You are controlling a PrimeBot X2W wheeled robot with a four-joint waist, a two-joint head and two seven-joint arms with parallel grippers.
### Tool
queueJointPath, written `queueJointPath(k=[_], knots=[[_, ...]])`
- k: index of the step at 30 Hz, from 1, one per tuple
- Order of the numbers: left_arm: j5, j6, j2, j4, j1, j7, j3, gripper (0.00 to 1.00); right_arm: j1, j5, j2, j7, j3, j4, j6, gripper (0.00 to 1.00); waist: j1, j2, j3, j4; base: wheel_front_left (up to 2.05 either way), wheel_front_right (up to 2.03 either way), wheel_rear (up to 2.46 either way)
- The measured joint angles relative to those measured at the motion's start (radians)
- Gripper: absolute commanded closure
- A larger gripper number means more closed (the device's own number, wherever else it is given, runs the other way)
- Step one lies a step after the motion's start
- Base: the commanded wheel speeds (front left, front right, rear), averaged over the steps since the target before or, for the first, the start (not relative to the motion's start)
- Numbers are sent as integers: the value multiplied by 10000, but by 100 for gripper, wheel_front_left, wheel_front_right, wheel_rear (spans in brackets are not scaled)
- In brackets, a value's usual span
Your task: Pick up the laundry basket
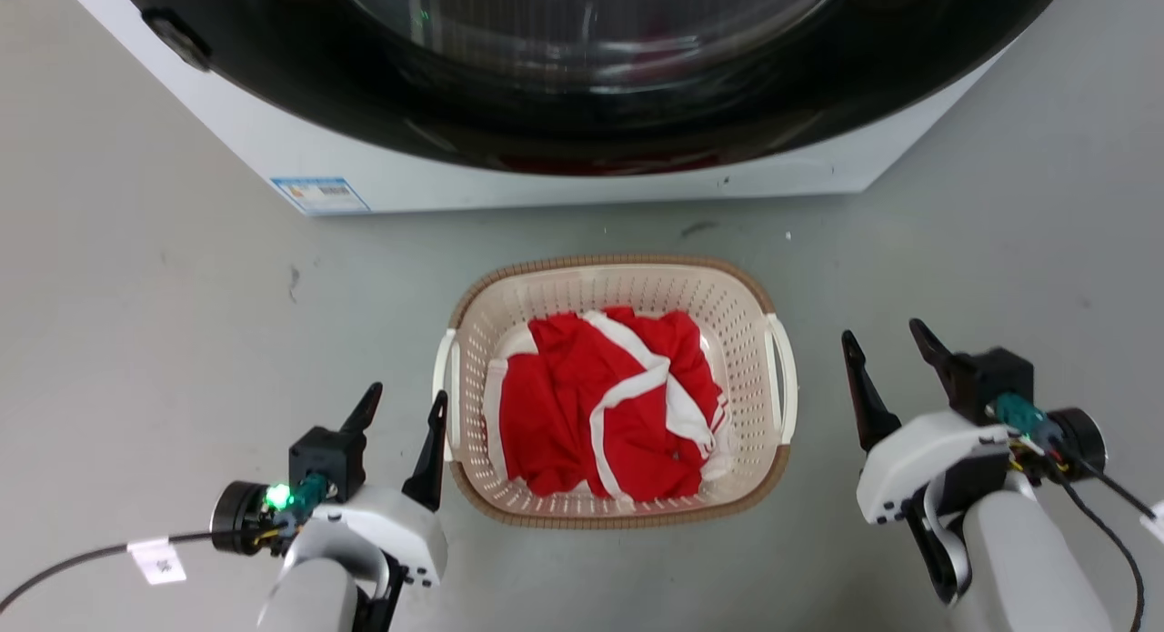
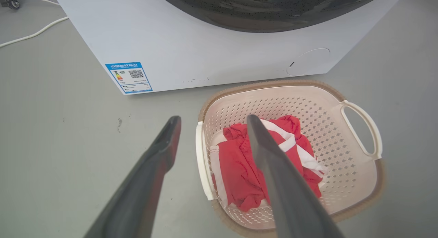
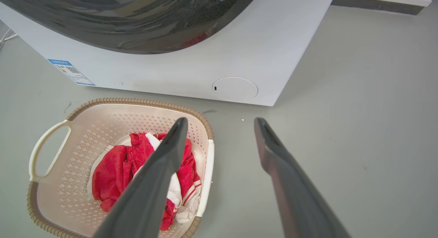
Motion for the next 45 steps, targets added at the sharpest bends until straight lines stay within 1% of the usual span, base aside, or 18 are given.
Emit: queueJointPath(k=[7, 15, 18, 22, 28, 31, 32, 35, 39, 45], knots=[[-433, -15, 418, 1659, -1363, 2, -677, 0, -1314, 224, -2, 621, 182, 1461, 0, 0, 0, 0, 1094, -43, 0, 0, 0], [-1340, -15, 853, 3436, -3092, 2, -1703, 0, -2661, 372, -2, 1072, 382, 2970, 0, 0, 0, 0, 2183, -59, 0, 0, 0], [-1827, -15, 938, 4280, -3710, 278, -2171, 0, -3098, 646, 2, 1271, 558, 3593, 0, 0, -1, 0, 2514, -49, 0, 0, 0], [-2286, -15, 1041, 4972, -4556, 587, -2713, 0, -3715, 780, -4, 1522, 698, 4391, 0, 0, 0, 0, 2885, -35, 0, 0, 0], [-2978, -15, 1181, 5501, -5419, 1116, -3626, 0, -4581, 1231, -2, 1939, 1078, 5434, 0, 0, -1, 0, 3342, 30, 0, 0, 0], [-3438, -15, 1260, 5572, -5732, 1480, -4063, 0, -5033, 1241, 0, 2155, 1250, 5845, 0, 0, -1, 0, 3543, 47, 0, 0, 0], [-3904, -15, 1384, 5591, -5980, 1873, -4518, 0, -5404, 1310, -2, 2368, 1417, 6180, 0, 0, -1, 0, 3728, 56, 0, 0, 0], [-4303, -15, 1597, 5568, -6240, 2102, -4872, 0, -5736, 1342, 0, 2522, 1532, 6483, 0, 0, -1, 0, 3884, 64, 0, 0, 0], [-4851, -15, 1739, 5480, -6469, 2606, -5413, 0, -6132, 1404, -2, 2807, 1626, 6851, 0, 0, -1, 0, 4083, 69, 0, 0, 0], [-5476, -17, 2023, 5294, -6989, 3047, -6188, 0, -6649, 1402, -4, 3064, 1720, 7248, 0, 0, -1, 0, 4439, 92, 0, 0, 0]])
